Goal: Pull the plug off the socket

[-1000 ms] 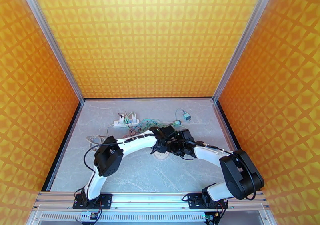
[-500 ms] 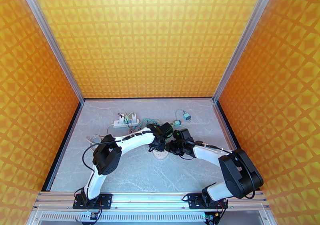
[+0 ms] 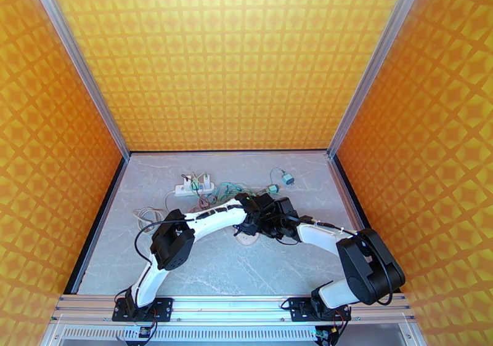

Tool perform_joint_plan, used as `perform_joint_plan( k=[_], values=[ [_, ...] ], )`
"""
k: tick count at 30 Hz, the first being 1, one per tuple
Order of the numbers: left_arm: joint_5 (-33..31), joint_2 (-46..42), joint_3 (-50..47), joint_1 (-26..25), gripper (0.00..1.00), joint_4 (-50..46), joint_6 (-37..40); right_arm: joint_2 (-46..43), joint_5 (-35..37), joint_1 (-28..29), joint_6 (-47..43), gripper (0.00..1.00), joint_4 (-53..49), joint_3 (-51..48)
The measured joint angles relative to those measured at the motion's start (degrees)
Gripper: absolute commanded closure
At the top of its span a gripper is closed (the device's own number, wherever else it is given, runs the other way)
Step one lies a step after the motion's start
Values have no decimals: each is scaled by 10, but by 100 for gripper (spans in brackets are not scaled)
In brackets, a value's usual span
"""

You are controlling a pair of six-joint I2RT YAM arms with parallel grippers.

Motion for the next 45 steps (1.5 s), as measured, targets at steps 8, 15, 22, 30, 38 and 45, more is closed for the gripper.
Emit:
perform_joint_plan(
  k=[8, 15, 22, 30, 38, 45],
  values=[
    [77, -35, -49, 33, 100, 44, -13, 0, 3, 1, 0, 81, 1, 0],
    [98, -40, -56, 41, 100, 49, -15, 0, 7, 4, 0, 81, 1, 1],
    [46, -14, -3, 20, 100, -10, -2, 3, 9, 9, 2, 81, 7, 3],
    [-5, 9, 29, 0, 100, -40, -1, 4, 9, 9, 4, 81, 7, 3],
    [38, -19, -18, 16, 100, 0, -25, 4, 13, 11, 4, 81, 7, 4],
    [114, -51, -65, 49, 100, 45, -44, 4, 18, 14, 4, 81, 9, 5]
  ],
)
